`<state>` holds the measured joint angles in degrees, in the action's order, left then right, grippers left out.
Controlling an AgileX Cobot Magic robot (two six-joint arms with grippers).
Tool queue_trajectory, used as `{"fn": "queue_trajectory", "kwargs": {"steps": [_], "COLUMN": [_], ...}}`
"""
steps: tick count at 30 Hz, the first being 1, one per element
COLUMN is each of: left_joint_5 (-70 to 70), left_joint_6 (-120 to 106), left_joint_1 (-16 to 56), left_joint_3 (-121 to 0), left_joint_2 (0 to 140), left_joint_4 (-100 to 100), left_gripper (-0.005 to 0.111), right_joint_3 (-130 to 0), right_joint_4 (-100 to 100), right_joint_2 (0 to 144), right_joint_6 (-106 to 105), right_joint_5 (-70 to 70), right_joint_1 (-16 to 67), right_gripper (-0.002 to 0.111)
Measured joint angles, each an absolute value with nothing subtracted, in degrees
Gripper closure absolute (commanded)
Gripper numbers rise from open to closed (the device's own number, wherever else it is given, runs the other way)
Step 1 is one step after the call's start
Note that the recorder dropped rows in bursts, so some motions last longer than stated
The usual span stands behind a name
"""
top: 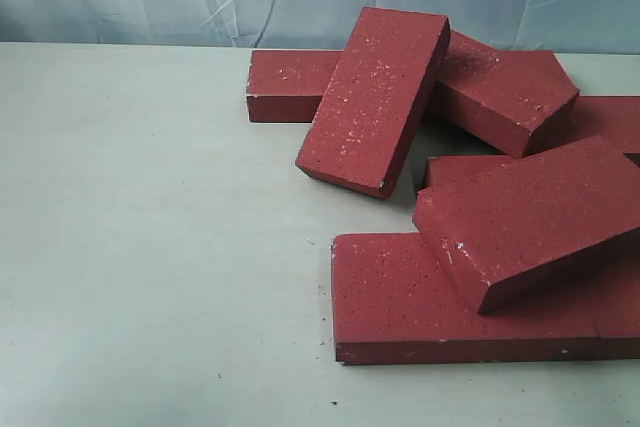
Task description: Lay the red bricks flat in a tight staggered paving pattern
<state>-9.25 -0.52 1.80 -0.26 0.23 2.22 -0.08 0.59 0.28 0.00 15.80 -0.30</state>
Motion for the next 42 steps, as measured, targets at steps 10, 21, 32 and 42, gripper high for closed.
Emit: {"fn": "queue_trajectory", "kwargs": {"steps": [10, 21, 32, 42], "left_joint_5": [-4.03, 13.08, 19.24, 5.89], "left_joint_6": [-0.52, 6.79, 18.99, 19.22], "left_joint_1": [1.8, 1.8, 1.8, 2.64], "left_joint_3": [-0.26, -0.26, -13.22, -23.78], "left_joint_2": [0.23, 0.23, 11.93, 38.54], "left_joint_4": [-11.83, -18.35, -4.45, 6.34], "left_gripper": [0.107, 0.107, 0.107, 0.107], "right_joint_3": [-0.08, -0.08, -16.52, -39.5], "right_joint_4": [-3.69, -19.72, -19.87, -14.77], "right_joint_2": [0.28, 0.26, 10.01, 39.6], "right_joint_6": [0.0, 1.26, 1.26, -0.87], "right_joint_5": [7.82, -3.47, -6.25, 2.97], "right_joint_1": [-0.3, -0.3, -0.3, -0.3], "right_gripper": [0.109, 0.109, 0.109, 0.109]}}
